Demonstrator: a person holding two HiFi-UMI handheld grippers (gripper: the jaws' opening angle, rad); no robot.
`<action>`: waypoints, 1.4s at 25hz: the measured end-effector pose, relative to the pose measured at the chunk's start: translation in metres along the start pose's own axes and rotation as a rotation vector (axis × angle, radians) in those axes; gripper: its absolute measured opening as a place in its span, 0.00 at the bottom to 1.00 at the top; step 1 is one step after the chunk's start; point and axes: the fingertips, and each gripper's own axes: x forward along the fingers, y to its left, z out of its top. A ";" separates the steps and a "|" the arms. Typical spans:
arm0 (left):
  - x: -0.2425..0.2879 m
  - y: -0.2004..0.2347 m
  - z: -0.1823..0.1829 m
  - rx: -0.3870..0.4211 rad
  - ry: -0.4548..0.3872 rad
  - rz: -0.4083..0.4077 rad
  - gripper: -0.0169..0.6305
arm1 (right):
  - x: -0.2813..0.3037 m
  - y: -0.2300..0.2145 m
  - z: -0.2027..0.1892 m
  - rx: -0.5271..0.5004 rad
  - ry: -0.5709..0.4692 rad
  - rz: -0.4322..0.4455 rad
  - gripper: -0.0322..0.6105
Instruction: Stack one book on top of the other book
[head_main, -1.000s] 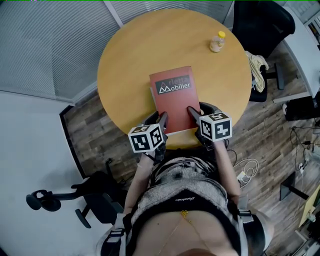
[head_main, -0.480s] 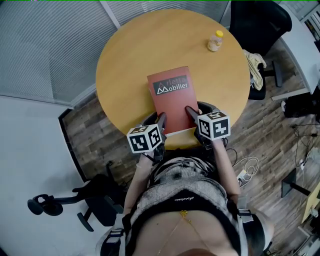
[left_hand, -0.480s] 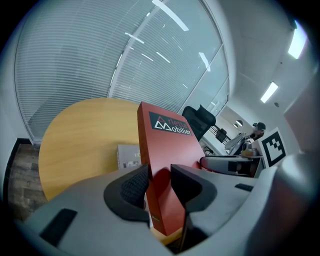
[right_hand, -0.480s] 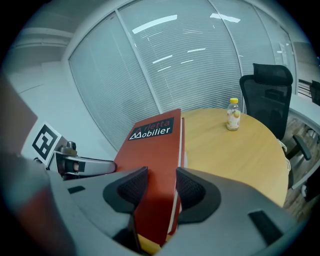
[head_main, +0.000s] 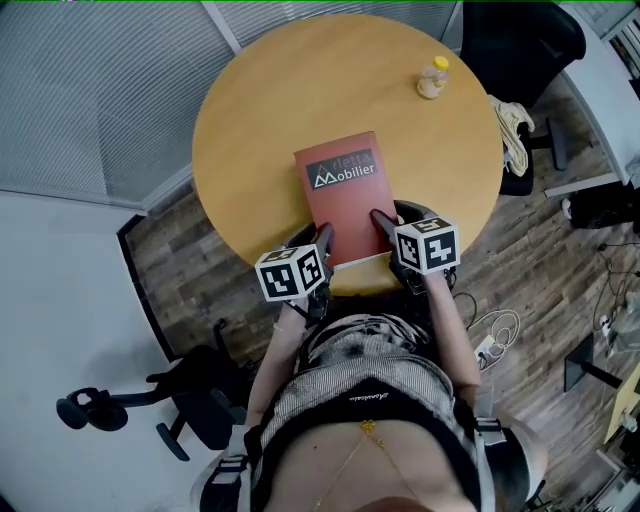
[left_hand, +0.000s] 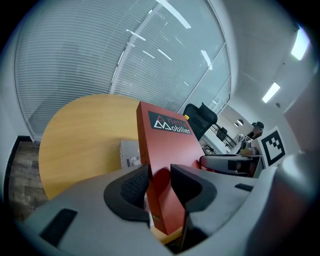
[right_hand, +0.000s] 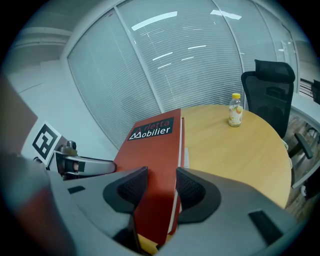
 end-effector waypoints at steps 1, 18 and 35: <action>0.001 0.002 -0.002 -0.004 0.004 0.000 0.26 | 0.002 0.000 -0.002 0.000 0.005 0.000 0.34; 0.024 0.020 -0.041 -0.058 0.078 0.027 0.25 | 0.031 -0.013 -0.040 0.011 0.096 0.027 0.34; 0.053 0.038 -0.063 -0.059 0.171 0.062 0.24 | 0.066 -0.032 -0.070 0.040 0.193 0.028 0.34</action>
